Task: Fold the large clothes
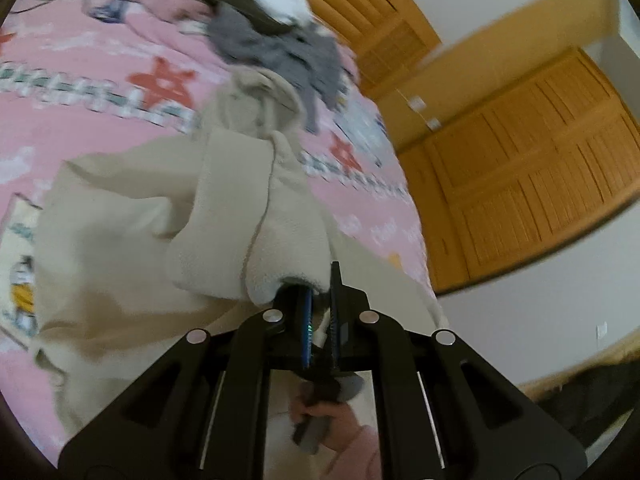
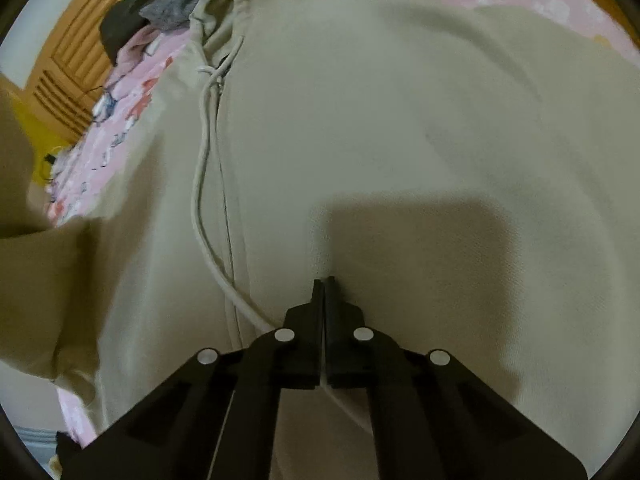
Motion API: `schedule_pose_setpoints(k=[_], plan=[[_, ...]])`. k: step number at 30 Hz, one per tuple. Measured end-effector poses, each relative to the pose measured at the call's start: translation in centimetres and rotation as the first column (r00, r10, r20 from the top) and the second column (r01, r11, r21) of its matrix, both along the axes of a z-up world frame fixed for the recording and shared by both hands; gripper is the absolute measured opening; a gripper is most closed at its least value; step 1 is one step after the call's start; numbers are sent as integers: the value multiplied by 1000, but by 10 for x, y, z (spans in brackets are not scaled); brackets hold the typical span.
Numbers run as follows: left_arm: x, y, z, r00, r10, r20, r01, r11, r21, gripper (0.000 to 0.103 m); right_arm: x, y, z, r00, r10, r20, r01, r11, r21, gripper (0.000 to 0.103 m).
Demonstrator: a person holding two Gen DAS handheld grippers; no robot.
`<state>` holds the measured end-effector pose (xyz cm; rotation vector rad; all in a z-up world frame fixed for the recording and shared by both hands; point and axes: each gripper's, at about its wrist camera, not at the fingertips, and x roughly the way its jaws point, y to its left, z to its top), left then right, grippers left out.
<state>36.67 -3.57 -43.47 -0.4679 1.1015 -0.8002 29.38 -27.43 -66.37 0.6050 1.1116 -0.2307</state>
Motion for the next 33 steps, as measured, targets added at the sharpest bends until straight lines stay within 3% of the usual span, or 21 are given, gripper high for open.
schedule_pose_setpoints(k=[3, 6, 9, 15, 17, 19, 21, 23, 25, 26, 27, 28, 29, 33], plan=[[-12, -45, -18, 996, -89, -26, 89, 996, -21, 6, -13, -8, 13, 1000, -11, 19, 12, 999, -36, 0], [-19, -83, -59, 980, -163, -110, 160, 986, -40, 6, -32, -31, 21, 997, -78, 5, 78, 995, -60, 2], [-22, -105, -107, 967, -182, -179, 185, 983, 4, 6, -63, -65, 22, 989, -147, -30, 141, 980, -140, 4], [-27, -116, -197, 936, -187, -299, 201, 980, 15, 6, -117, -108, 17, 983, -183, -14, 180, 976, -122, 1], [-31, -114, -215, 919, -196, -342, 197, 980, -34, 7, -121, -110, 15, 986, -164, -14, 161, 979, -122, 1], [-35, -113, -240, 873, -216, -438, 185, 976, -113, 6, -121, -106, 11, 989, -149, -24, 145, 982, -122, 3], [-39, -112, -257, 829, -218, -516, 167, 975, -144, 6, -120, -103, 6, 990, -135, -39, 128, 982, -140, 3], [-43, -111, -253, 842, -227, -490, 190, 974, -126, 9, -116, -101, 7, 991, -127, -48, 119, 981, -155, 4], [-47, -110, -243, 853, -246, -461, 219, 969, -113, 19, -109, -102, 11, 991, -121, -50, 113, 983, -143, 13], [-49, -108, -238, 854, -252, -455, 226, 968, -113, 38, -109, -102, 13, 992, -117, -43, 111, 986, -121, 26], [-49, -106, -233, 858, -255, -447, 224, 967, -122, 75, -109, -101, 18, 993, -115, -30, 112, 989, -99, 45], [-50, -101, -224, 874, -242, -420, 216, 970, -109, 89, -109, -99, 23, 993, -115, -17, 113, 989, -94, 54], [-50, -97, -216, 895, -231, -382, 209, 973, -99, 93, -109, -95, 32, 994, -113, 2, 113, 987, -111, 64], [-49, -78, -194, 911, -229, -344, 214, 973, -81, 93, -102, -81, 63, 996, -85, 42, 91, 978, -187, 66]])
